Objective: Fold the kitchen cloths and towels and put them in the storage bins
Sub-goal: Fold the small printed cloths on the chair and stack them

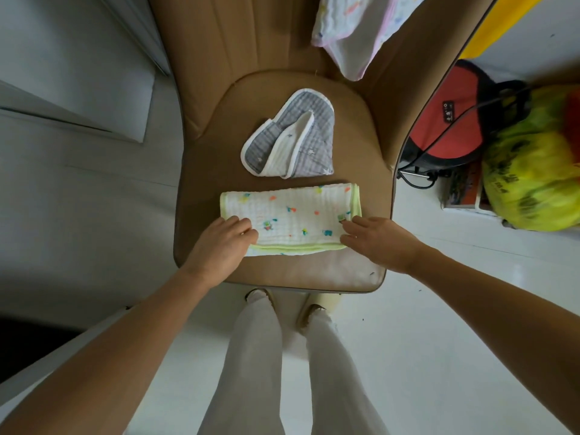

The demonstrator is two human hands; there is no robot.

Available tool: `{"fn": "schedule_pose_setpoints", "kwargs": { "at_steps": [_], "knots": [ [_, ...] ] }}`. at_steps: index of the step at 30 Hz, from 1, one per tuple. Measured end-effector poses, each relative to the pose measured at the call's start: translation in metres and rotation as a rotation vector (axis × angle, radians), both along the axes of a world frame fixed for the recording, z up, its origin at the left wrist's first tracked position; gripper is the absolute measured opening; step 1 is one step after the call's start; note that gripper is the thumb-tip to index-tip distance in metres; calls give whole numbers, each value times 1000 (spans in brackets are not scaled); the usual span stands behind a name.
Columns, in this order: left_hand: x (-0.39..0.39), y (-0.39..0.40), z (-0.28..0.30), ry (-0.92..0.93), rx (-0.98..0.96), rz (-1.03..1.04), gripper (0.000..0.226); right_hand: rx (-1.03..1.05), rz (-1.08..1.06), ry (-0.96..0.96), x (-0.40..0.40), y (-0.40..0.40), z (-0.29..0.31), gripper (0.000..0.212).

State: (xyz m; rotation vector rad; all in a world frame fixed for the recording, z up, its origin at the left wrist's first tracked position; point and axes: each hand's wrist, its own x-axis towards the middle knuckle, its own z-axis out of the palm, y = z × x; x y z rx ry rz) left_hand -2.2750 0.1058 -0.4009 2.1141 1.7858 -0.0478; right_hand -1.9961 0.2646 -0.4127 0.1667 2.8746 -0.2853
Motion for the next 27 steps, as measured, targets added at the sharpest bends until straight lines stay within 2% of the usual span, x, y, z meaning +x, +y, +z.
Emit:
{"fn": "schedule_pose_setpoints", "kwargs": {
  "at_steps": [5,8,10,11,13,15,16,20,22,24,27],
  "knots": [
    [0,1,-2,3,4,-35,29,14,-33,-76,-2,2,3,30],
    [-1,-3,-10,15,-89,-67,26,-3,-19,-239,-8,0,3,29],
    [-3,-4,-15,9,-153,-113,27,-16,-6,-365,-17,0,4,18],
    [-2,-2,-16,-15,-152,-124,32,-15,-28,-367,-23,-1,6,20],
    [2,6,-16,-104,-66,-47,40,0,-101,-163,-39,-3,13,24],
    [11,17,-14,-192,89,124,36,3,-208,97,-54,-9,7,16],
    [18,21,-18,-217,148,218,35,-1,-260,183,-61,-12,0,19],
    [45,22,-46,-369,96,612,47,-80,-400,150,-86,-39,-33,49],
    [54,14,-62,-216,37,586,54,-98,-437,85,-88,-49,-49,52],
    [58,3,-75,-12,7,438,60,-53,-426,0,-84,-52,-62,58],
    [50,-3,-86,110,26,345,68,26,-486,-55,-70,-42,-71,63]
  ]
}}
